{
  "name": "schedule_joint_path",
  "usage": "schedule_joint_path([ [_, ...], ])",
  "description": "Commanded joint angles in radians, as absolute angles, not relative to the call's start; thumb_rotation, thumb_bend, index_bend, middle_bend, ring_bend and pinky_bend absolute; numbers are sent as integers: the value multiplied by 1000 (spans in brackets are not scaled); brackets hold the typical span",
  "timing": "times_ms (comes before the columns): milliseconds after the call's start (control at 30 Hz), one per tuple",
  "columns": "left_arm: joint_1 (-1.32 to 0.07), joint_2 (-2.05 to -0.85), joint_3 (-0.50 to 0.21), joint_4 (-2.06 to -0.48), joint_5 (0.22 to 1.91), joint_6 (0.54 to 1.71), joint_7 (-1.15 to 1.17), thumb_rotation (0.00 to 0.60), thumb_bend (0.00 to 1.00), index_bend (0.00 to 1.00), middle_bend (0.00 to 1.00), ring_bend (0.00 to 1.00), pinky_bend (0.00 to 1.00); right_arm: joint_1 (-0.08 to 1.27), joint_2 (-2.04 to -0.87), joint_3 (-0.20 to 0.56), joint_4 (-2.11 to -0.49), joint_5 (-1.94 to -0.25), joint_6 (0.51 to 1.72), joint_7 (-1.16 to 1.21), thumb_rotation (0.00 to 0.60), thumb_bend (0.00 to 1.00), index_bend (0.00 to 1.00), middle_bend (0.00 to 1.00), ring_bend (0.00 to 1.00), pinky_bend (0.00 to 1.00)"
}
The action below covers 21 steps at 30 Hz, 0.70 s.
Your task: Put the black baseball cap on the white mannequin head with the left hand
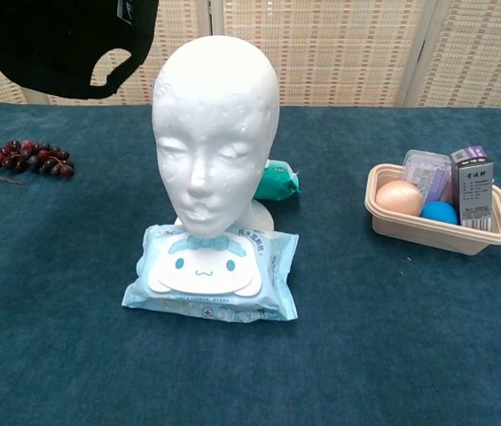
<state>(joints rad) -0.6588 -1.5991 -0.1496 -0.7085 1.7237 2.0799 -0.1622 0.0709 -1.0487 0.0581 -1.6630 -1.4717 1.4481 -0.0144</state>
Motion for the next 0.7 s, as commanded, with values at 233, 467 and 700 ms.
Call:
schedule_joint_path([
  [233, -695, -1583, -146, -810, 1779, 2074, -89, 600, 424, 731, 529, 369, 538, 70, -1048, 59, -1663, -1470, 1449, -15, 600, 0, 327, 315, 156, 287],
  [467, -722, -1574, -156, -875, 1808, 2055, -58, 600, 424, 731, 530, 370, 539, 69, -1046, 59, -1664, -1472, 1451, -11, 600, 0, 327, 315, 156, 287],
  [700, -734, -1575, -160, -922, 1837, 2052, -27, 600, 424, 732, 531, 371, 540, 68, -1044, 61, -1663, -1469, 1452, -7, 600, 0, 327, 315, 156, 287],
])
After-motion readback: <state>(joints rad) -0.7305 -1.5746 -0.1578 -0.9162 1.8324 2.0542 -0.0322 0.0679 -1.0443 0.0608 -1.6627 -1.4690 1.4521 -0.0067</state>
